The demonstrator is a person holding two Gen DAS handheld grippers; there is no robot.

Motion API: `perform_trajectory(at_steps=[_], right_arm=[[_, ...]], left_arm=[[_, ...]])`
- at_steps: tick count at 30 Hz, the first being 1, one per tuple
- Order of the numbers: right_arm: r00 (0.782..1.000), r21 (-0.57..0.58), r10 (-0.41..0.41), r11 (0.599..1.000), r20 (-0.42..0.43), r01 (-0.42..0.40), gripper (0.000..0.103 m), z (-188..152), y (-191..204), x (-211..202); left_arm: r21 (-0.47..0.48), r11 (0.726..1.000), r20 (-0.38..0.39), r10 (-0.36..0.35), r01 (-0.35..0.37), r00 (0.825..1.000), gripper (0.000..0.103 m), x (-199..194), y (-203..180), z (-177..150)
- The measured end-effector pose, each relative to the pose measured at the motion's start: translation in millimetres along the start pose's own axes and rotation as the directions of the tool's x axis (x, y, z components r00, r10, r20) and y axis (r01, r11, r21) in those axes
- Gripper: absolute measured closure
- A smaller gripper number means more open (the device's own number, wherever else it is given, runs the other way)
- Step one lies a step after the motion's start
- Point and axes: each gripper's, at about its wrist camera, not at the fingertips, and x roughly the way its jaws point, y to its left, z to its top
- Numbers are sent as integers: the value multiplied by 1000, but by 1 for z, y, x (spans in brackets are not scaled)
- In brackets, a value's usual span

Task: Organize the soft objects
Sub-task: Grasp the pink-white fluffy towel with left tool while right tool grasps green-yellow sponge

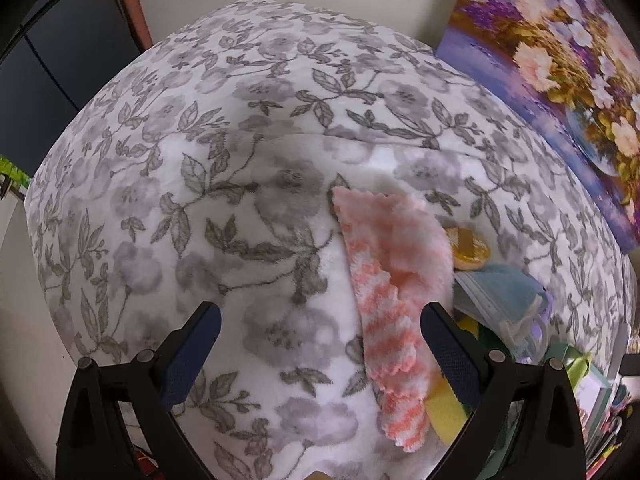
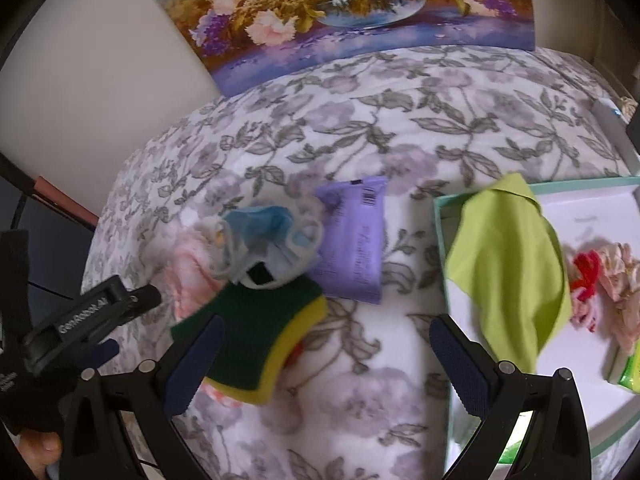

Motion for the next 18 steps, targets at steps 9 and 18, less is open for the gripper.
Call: perform_trajectory(at_steps=[9, 18], right_arm=[[998, -50, 65, 997, 6, -64, 0, 5, 37, 2], [996, -107, 81, 991, -35, -85, 0, -5, 65, 17]], left_arm=[[-73, 997, -17, 0, -2, 1000, 3, 6, 13, 5], [-164, 986, -29, 22, -26, 999, 3, 11, 37, 7]])
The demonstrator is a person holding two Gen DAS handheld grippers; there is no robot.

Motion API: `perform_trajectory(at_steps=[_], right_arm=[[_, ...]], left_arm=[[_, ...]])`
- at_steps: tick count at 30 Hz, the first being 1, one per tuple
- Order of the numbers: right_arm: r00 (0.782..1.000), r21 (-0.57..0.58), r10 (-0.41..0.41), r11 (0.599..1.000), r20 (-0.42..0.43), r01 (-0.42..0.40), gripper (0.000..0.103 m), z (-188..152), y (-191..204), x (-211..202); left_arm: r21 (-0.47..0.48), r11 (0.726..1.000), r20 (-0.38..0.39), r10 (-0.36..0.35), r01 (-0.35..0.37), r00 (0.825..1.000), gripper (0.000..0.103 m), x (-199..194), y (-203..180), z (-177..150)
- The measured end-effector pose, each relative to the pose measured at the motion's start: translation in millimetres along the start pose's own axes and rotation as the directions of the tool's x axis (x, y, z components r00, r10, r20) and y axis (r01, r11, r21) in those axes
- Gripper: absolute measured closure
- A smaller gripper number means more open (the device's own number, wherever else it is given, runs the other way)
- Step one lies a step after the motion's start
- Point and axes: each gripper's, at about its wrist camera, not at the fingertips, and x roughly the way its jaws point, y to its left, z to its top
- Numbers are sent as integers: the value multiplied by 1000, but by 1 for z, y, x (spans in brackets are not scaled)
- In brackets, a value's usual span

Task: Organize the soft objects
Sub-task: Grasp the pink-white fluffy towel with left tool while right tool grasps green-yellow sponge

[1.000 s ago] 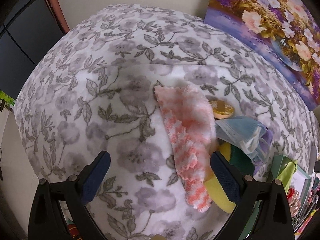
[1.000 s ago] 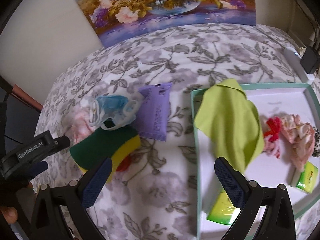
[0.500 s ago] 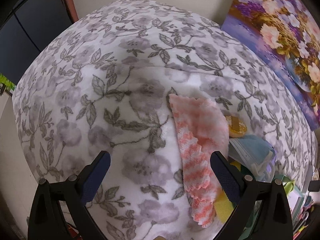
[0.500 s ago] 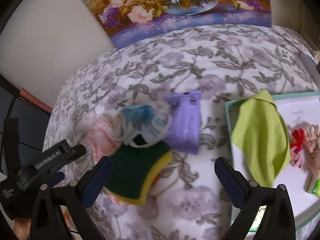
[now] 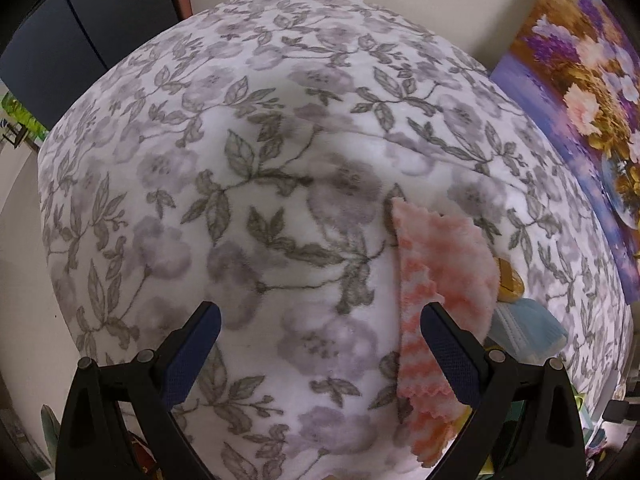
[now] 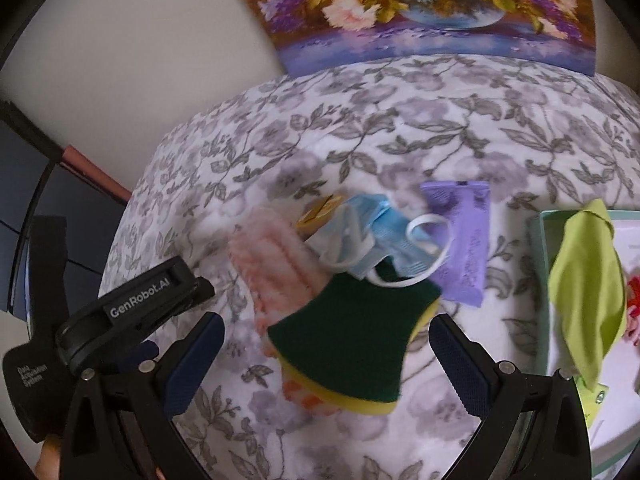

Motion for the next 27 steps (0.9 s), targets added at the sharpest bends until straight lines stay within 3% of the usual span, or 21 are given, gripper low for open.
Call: perform_trajectory(at_steps=[9, 17, 20, 27], right_arm=[[999, -23, -30, 999, -42, 29, 0, -8, 4, 17], [996, 23, -55, 998, -65, 57, 0, -11, -13, 29], [997, 47, -46, 998, -60, 49, 10, -10, -20, 27], [999, 53, -11, 999, -49, 13, 20, -8, -24, 21]], left_arm=[[-14, 1000, -29, -9, 9, 1000, 3, 6, 8, 1], [-22, 1000, -57, -23, 21, 998, 3, 13, 10, 2], [-14, 999, -69, -32, 31, 997, 3, 15, 8, 1], [7, 998, -102, -58, 59, 993, 3, 19, 1, -3]])
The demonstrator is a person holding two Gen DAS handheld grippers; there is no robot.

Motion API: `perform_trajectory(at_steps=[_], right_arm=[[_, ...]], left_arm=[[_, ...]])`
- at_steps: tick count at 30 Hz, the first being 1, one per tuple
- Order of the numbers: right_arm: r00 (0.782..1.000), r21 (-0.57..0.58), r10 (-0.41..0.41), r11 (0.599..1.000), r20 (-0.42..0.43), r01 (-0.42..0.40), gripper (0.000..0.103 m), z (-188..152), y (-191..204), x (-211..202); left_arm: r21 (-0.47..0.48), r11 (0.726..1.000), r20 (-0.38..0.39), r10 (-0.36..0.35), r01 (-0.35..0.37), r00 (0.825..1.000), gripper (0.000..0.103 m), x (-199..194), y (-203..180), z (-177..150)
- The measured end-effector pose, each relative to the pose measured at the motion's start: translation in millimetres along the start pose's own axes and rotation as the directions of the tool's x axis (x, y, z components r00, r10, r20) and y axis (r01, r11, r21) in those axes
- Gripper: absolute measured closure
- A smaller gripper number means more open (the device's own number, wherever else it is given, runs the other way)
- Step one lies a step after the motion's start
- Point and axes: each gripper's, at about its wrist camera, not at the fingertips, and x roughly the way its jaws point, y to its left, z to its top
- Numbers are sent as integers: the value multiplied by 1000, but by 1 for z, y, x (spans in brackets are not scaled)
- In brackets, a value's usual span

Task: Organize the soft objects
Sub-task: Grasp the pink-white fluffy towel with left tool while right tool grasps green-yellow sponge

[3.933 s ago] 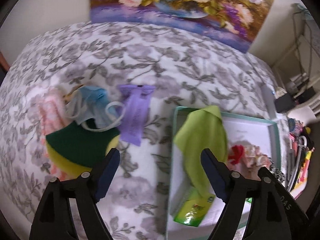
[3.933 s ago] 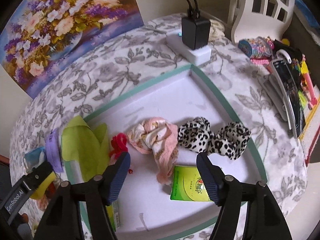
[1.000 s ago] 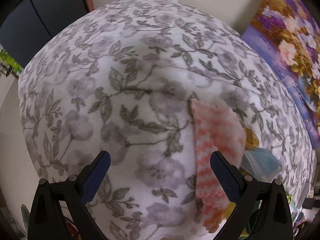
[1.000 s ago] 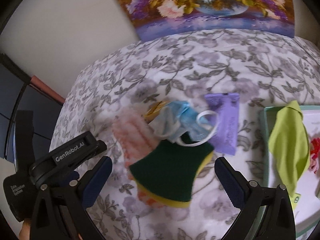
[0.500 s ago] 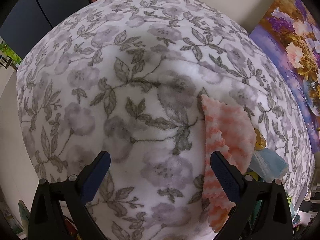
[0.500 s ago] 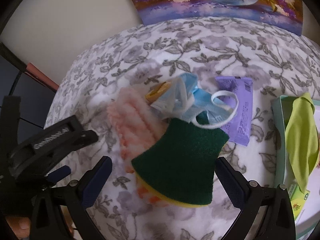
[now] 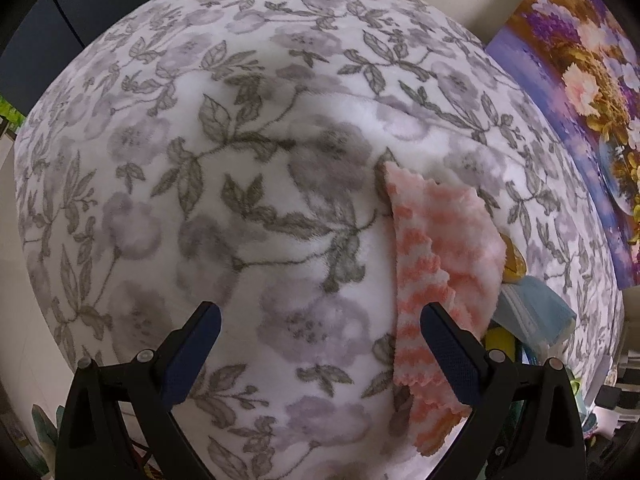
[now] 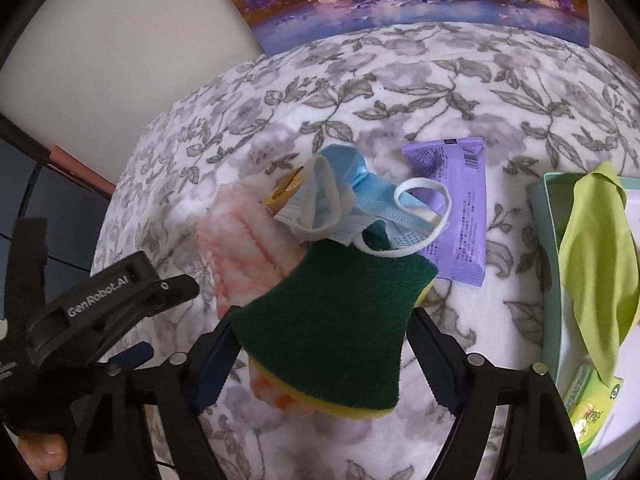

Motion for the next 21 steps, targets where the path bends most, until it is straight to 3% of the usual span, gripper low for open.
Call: perform_trajectory(at_steps=[18, 21], right_arm=[[999, 48, 54, 997, -1, -54, 28, 3, -22, -13], [998, 51, 58, 997, 2, -58, 28, 3, -26, -16]], left_arm=[[58, 988, -95, -138, 144, 986, 4, 25, -46, -13], [65, 988, -106, -131, 138, 986, 18, 32, -51, -15]])
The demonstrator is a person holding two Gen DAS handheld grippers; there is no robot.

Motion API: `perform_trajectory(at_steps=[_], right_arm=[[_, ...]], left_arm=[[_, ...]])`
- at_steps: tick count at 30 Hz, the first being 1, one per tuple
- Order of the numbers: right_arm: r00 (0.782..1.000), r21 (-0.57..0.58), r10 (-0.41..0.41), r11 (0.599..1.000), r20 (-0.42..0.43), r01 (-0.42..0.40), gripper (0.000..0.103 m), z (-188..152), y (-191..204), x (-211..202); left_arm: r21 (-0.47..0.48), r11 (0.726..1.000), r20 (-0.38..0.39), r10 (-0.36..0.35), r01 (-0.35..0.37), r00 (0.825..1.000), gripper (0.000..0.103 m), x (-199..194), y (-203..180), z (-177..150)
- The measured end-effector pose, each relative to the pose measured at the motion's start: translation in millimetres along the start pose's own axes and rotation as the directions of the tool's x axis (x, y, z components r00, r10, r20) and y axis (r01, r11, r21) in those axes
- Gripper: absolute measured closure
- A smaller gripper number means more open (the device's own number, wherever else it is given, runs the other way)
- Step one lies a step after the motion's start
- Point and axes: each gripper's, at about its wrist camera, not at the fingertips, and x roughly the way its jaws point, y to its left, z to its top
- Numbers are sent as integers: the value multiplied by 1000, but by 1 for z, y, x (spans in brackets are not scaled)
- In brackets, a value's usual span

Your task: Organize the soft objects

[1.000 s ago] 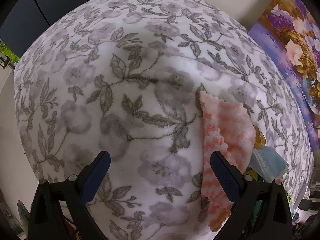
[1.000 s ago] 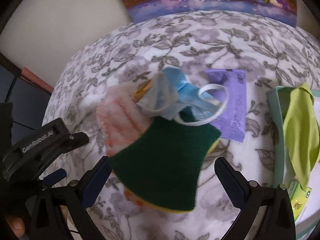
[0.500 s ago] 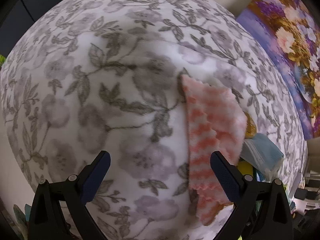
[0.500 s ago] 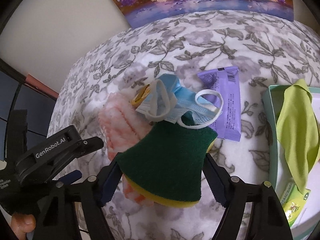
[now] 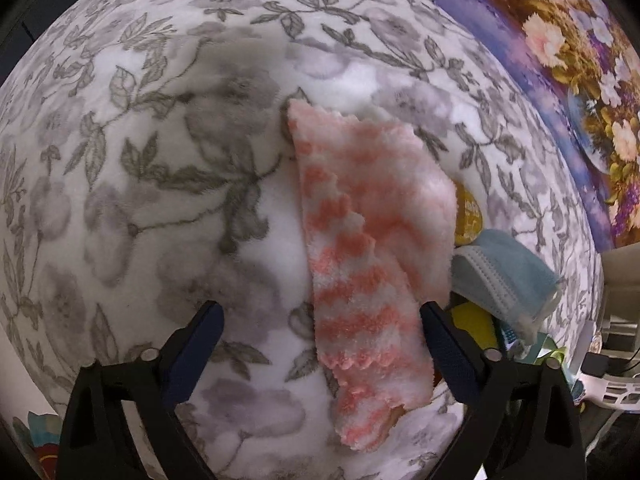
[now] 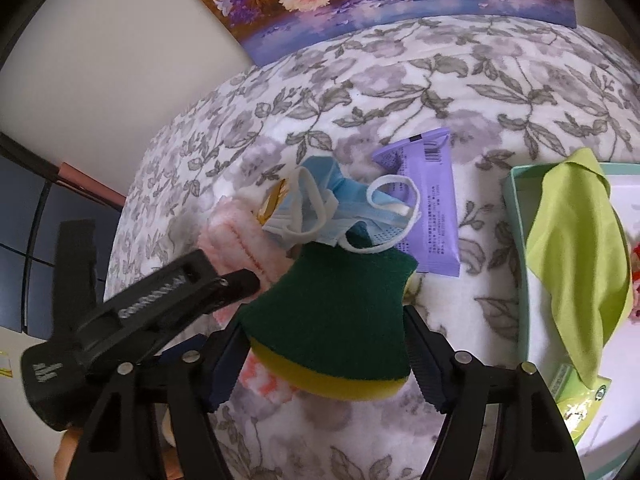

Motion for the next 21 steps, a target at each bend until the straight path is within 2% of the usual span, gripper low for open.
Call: perform_trajectory(at_steps=[2, 3, 4, 5, 7, 10, 21], right_arm=[[1000, 2, 4, 1000, 2, -4, 30, 0, -1, -2], [1000, 4, 6, 1000, 3, -6, 30, 0, -2, -3], [1000, 6, 9, 1000, 3, -9, 30, 0, -3, -4], [1000, 6, 10, 1000, 2, -10, 31, 0, -4, -4], [1000, 7, 15, 1000, -2, -15, 31, -1, -4, -5], [1000, 1, 16, 1000, -2, -16, 31, -1, -5, -6], [1000, 15, 14, 1000, 6, -14, 31, 0, -9, -14]], left_arm=[[13, 1000, -4, 5, -5, 1000, 37, 6, -6, 2], [14, 1000, -8, 1, -1, 1000, 40, 7, -7, 1], [13, 1000, -16, -9, 10, 1000, 48, 9, -8, 0], [9, 1000, -24, -25, 25, 999, 61, 11, -9, 0], [5, 999, -28, -43, 44, 999, 71, 13, -11, -2], [8, 998, -23, -63, 63, 998, 80, 13, -16, -2], [30, 998, 13, -64, 63, 998, 89, 9, -23, 3]])
